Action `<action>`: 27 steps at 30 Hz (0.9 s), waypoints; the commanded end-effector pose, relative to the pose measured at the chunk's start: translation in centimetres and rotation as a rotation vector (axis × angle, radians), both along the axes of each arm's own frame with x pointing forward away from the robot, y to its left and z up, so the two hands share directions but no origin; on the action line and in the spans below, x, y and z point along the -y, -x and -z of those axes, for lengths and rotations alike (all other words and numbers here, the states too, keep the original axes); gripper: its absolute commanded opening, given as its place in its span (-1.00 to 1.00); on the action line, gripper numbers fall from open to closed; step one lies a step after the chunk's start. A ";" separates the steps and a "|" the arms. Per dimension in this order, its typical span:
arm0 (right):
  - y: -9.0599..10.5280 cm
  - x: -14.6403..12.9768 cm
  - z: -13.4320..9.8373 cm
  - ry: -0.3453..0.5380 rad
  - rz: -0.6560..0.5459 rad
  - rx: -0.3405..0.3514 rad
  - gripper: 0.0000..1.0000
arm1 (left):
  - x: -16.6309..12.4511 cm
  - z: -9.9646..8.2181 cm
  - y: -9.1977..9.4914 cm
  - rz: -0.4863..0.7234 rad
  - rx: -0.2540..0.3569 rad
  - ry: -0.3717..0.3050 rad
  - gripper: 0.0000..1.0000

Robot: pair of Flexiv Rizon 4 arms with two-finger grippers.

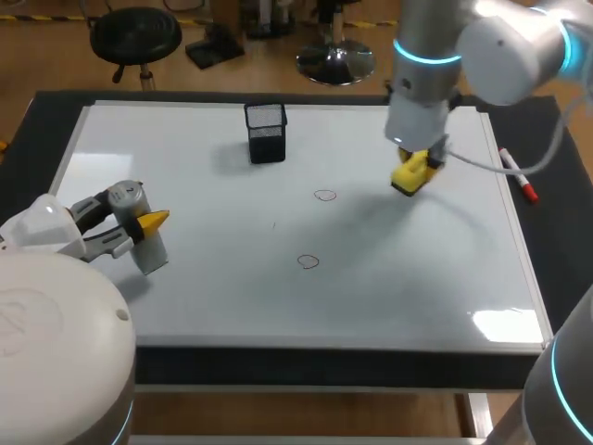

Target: Pick up the inspection probe, press it on each red-marked spot on the whiteboard one by one, put down the probe, pick up the eraser, and wipe off all the red marks.

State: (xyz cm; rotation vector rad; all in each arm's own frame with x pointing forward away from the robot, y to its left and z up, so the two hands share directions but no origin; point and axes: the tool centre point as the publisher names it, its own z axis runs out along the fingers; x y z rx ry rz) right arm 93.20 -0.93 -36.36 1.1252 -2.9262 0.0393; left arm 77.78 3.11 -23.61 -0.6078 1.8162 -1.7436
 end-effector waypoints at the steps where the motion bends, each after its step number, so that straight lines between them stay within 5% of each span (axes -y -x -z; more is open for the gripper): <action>1: 2.3 3.8 0.2 -0.037 0.036 0.016 -1.00 | 0.1 0.0 0.0 -0.004 0.003 0.000 -1.00; 10: 3.9 6.8 1.2 -0.017 0.100 -0.023 -1.00 | 0.1 0.0 0.0 -0.004 0.003 0.000 -1.00; 27: 4.2 7.3 1.4 -0.022 0.117 -0.019 -1.00 | 0.1 0.0 0.0 -0.004 0.003 0.000 -1.00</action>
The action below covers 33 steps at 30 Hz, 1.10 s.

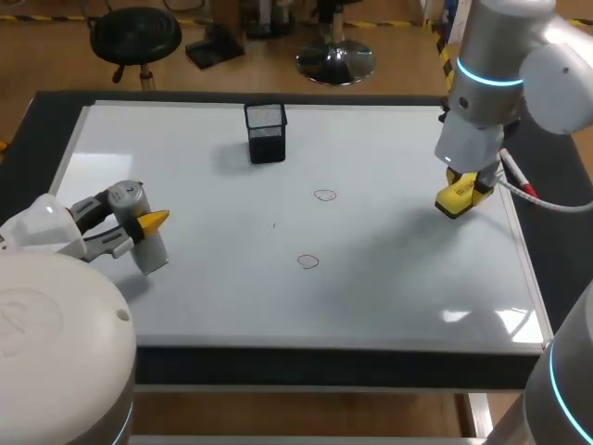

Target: Pick up the inspection probe, press it on each red-marked spot on the whiteboard one by one, put down the probe, pick up the eraser, and wipe off all the red marks.

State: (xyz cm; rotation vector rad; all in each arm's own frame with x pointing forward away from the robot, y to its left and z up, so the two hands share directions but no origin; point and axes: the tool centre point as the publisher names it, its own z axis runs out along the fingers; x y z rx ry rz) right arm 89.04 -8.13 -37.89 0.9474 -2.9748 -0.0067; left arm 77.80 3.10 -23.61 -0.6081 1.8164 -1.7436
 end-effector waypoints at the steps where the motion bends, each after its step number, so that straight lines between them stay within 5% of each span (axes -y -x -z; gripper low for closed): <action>1: 0.1 0.1 -0.1 0.001 -0.001 0.002 -1.00 | 0.1 0.0 0.0 -0.003 0.003 0.000 -1.00; 18: 0.1 0.1 -0.1 0.001 -0.001 0.002 -1.00 | 0.5 -0.3 -0.3 0.016 0.007 -0.009 -1.00; 33: 0.1 0.1 -0.1 0.001 -0.001 0.002 -1.00 | 7.6 -2.8 -5.9 0.246 0.094 0.020 -1.00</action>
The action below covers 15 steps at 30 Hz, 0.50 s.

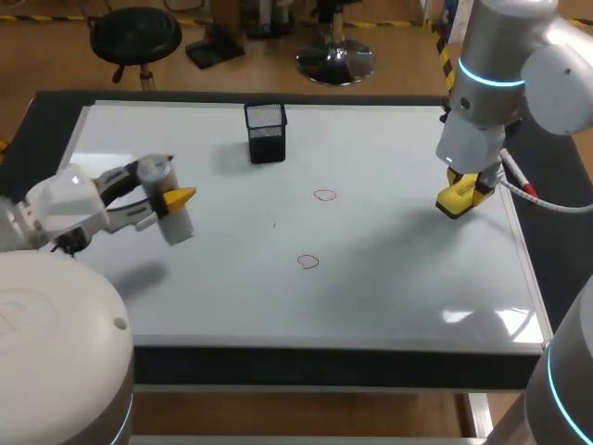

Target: Pick up the inspection probe, press it on each red-marked spot on the whiteboard one by one, put down the probe, pick up the eraser, and wipe off all the red marks.

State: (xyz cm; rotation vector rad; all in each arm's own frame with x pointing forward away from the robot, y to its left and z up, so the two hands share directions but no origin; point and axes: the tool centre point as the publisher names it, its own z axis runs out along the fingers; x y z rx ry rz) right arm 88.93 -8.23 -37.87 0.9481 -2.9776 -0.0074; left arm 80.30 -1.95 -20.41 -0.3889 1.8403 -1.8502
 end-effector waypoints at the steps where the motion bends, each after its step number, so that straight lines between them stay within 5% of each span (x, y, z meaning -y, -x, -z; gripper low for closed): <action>1: 0.0 0.0 -0.1 0.003 -0.001 0.000 -1.00 | 3.1 0.3 -3.6 0.109 0.007 0.006 -1.00; 15: 0.0 0.0 -0.1 0.003 -0.001 0.000 -1.00 | 12.8 -0.8 -7.2 0.418 0.047 -0.047 -1.00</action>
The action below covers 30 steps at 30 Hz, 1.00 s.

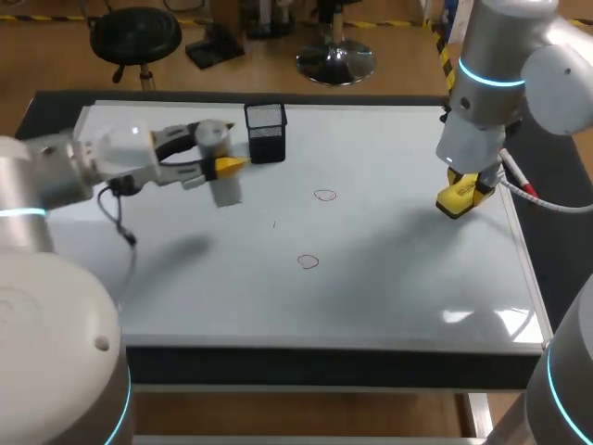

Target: Pick up the inspection probe, press it on each red-marked spot on the whiteboard one by one, put down the probe, pick up the eraser, and wipe off all the red marks.

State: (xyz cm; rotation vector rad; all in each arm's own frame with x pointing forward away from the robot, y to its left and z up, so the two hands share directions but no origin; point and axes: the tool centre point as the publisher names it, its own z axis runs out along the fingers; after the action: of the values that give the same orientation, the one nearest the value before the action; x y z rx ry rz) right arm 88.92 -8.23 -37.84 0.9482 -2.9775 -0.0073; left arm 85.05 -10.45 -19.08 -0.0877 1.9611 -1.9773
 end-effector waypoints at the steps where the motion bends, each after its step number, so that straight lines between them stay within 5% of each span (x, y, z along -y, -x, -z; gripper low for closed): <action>1: 0.0 0.0 0.0 0.003 -0.001 0.000 -1.00 | 4.9 0.6 -2.6 0.169 -0.005 -0.018 -1.00; 14: 0.0 0.0 0.0 0.003 -0.001 0.000 -1.00 | 11.8 1.9 -3.5 0.330 -0.046 -0.022 -1.00; 30: 0.0 0.0 0.0 0.003 -0.001 0.000 -1.00 | 15.9 4.0 -5.8 0.429 -0.092 -0.039 -1.00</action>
State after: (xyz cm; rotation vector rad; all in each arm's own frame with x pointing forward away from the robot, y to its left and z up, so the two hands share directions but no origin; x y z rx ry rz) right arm 88.92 -8.22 -37.83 0.9482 -2.9773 -0.0074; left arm 89.80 -25.48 -22.53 0.1716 2.1804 -2.1748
